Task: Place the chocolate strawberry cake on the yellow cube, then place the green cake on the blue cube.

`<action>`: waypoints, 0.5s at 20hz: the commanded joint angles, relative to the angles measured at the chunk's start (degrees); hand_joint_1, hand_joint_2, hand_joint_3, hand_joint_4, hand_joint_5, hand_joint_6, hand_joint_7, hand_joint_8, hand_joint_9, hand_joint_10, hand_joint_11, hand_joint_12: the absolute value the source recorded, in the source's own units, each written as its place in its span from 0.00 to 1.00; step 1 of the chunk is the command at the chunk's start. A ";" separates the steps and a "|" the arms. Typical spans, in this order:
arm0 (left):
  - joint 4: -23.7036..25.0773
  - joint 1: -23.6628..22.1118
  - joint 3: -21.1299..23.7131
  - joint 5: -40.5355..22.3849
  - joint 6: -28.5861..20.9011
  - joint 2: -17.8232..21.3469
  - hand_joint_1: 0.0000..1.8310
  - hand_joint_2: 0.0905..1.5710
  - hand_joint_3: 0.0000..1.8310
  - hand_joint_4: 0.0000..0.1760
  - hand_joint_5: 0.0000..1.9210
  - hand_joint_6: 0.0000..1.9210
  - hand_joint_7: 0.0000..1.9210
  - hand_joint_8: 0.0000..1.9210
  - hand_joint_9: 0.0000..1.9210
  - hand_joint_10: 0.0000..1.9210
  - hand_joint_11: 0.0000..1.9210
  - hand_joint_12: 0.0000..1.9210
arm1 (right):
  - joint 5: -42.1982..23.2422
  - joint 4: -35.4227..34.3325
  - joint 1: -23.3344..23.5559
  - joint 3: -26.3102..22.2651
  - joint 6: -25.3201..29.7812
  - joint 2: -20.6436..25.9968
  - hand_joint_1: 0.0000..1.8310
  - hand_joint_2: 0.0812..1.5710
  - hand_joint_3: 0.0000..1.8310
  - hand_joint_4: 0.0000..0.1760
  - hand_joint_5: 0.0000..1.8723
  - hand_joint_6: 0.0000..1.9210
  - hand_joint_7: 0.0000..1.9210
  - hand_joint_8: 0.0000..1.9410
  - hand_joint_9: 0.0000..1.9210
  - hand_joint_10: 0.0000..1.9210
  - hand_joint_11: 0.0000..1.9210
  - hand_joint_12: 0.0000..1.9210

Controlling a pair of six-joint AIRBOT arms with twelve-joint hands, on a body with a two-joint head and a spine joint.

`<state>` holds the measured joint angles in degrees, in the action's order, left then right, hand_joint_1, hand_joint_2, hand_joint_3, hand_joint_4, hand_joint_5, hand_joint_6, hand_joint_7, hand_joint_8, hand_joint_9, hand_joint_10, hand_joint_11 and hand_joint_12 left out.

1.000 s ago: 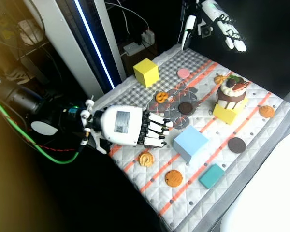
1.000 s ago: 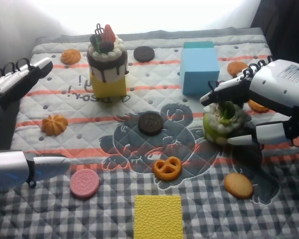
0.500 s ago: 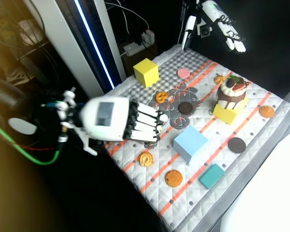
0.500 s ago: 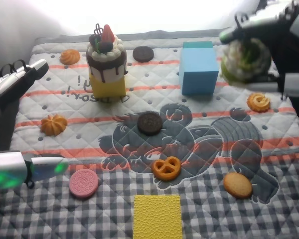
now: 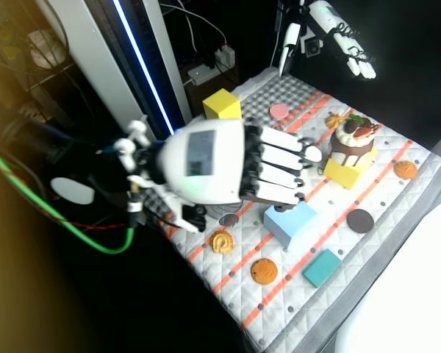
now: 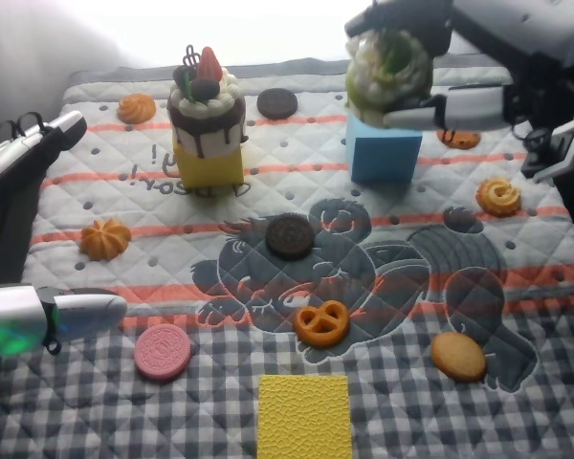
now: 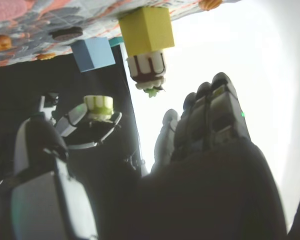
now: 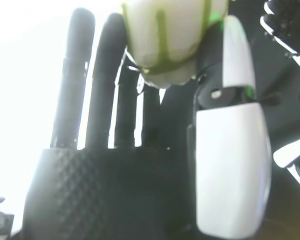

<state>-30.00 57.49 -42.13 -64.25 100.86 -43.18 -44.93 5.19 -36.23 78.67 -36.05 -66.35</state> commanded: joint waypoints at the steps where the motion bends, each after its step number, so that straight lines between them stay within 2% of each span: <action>1: 1.46 -0.37 -0.30 -6.57 -0.21 0.25 0.41 0.48 0.00 0.79 0.00 0.00 0.00 0.00 0.00 0.00 0.00 0.00 | -4.76 -1.76 1.46 0.58 0.19 -0.07 0.75 0.69 0.00 0.00 0.54 0.51 0.48 0.53 0.48 0.62 0.41 0.68; 2: 1.53 -0.40 -0.31 -6.58 -0.22 0.24 0.41 0.48 0.00 0.77 0.00 0.00 0.00 0.00 0.00 0.00 0.00 0.00 | -4.06 -1.76 1.51 0.76 0.19 -0.18 0.75 0.69 0.00 0.00 0.53 0.52 0.48 0.53 0.48 0.61 0.41 0.67; 3: 1.63 -0.47 -0.33 -6.60 -0.25 0.20 0.41 0.48 0.00 0.79 0.00 0.00 0.00 0.00 0.00 0.00 0.00 0.00 | -3.37 -1.76 1.51 0.92 0.19 -0.23 0.75 0.69 0.00 0.00 0.50 0.53 0.52 0.48 0.50 0.60 0.41 0.65; 4: 1.69 -0.51 -0.34 -6.58 -0.28 0.13 0.41 0.48 0.00 0.81 0.00 0.00 0.00 0.00 0.00 0.00 0.00 0.00 | -2.71 -1.76 1.51 1.08 0.19 -0.23 0.75 0.69 0.00 0.00 0.50 0.54 0.52 0.48 0.49 0.60 0.40 0.64; 5: 1.69 -0.51 -0.34 -6.52 -0.29 0.08 0.42 0.48 0.00 0.96 0.00 0.00 0.00 0.00 0.00 0.00 0.00 0.00 | -2.38 -1.76 1.51 1.25 0.19 -0.28 0.75 0.69 0.00 0.00 0.49 0.57 0.52 0.48 0.48 0.60 0.40 0.64; 6: 1.69 -0.51 -0.37 -6.40 -0.30 0.02 0.42 0.48 0.00 0.96 0.00 0.00 0.00 0.00 0.00 0.00 0.00 0.00 | -1.65 -1.76 1.51 1.61 0.19 -0.52 0.75 0.69 0.00 0.00 0.49 0.58 0.53 0.48 0.48 0.60 0.38 0.64; 7: 1.71 -0.51 -0.38 -6.29 -0.30 0.00 0.41 0.48 0.00 0.97 0.00 0.00 0.00 0.00 0.00 0.00 0.00 0.00 | -1.23 -1.77 1.51 1.84 0.19 -0.72 0.74 0.70 0.00 0.00 0.49 0.56 0.51 0.52 0.46 0.63 0.36 0.67; 8: 1.75 -0.51 -0.38 -6.27 -0.32 0.00 0.41 0.49 0.00 0.87 0.00 0.00 0.00 0.00 0.00 0.00 0.00 0.00 | -0.81 -1.77 1.51 2.09 0.19 -0.99 0.75 0.70 0.00 0.00 0.48 0.56 0.51 0.51 0.46 0.64 0.38 0.68; 9: 1.82 -0.52 -0.37 -6.29 -0.37 0.00 0.41 0.49 0.00 0.87 0.00 0.00 0.00 0.00 0.00 0.00 0.00 0.00 | -0.54 -1.76 1.51 2.26 0.19 -1.16 0.75 0.70 0.00 0.00 0.48 0.56 0.51 0.51 0.46 0.64 0.38 0.68; 10: 1.94 -0.54 -0.38 -6.29 -0.53 0.00 0.42 0.49 0.00 0.77 0.00 0.00 0.00 0.00 0.00 0.00 0.00 0.00 | -0.04 -1.76 1.51 2.58 0.19 -1.43 0.75 0.70 0.00 0.00 0.48 0.56 0.51 0.51 0.46 0.64 0.39 0.68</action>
<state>-29.23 57.47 -42.13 -63.90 100.71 -43.35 -38.54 4.56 -35.83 80.97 -36.01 -67.79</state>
